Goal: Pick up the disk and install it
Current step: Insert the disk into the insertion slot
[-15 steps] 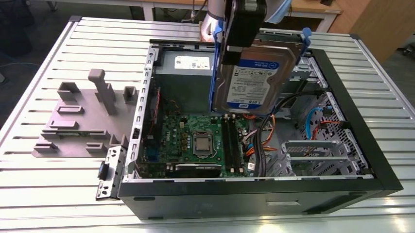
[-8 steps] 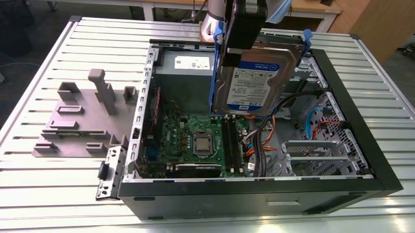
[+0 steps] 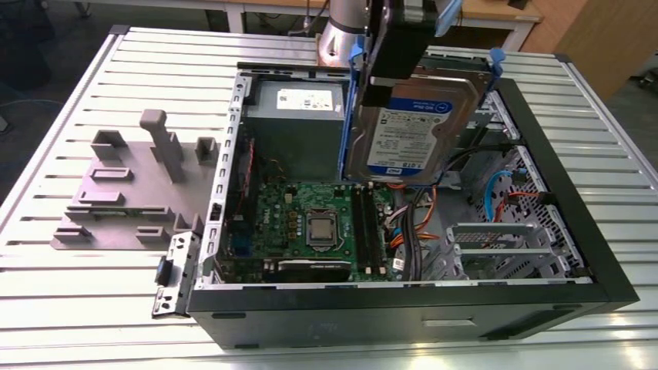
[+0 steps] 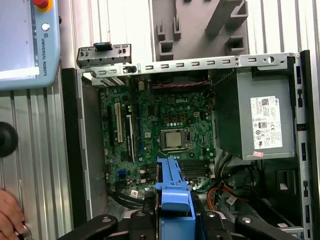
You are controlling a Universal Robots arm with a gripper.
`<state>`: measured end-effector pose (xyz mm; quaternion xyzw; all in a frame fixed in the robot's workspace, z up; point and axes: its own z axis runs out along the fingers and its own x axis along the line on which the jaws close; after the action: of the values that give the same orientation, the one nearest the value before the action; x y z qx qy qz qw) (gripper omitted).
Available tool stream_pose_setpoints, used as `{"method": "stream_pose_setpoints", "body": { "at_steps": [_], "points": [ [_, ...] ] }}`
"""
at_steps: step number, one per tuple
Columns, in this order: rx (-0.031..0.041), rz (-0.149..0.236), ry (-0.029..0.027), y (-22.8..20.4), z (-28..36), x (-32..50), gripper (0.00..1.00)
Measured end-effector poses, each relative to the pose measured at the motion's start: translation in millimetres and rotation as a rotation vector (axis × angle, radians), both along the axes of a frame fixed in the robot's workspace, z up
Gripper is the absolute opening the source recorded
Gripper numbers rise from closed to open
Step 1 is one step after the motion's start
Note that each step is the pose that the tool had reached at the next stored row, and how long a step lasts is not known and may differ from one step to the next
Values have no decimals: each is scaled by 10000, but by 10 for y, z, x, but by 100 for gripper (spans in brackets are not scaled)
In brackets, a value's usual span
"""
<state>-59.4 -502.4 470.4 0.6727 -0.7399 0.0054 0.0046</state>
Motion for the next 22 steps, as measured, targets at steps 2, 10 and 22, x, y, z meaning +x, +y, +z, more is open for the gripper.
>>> {"method": "stream_pose_setpoints", "body": {
  "at_steps": [2,10,22],
  "points": [
    [1,0,-1,0,-1,53,37],
    [0,0,-1,0,-1,231,37],
    [243,0,0,-95,-8,282,37]
  ]
}}
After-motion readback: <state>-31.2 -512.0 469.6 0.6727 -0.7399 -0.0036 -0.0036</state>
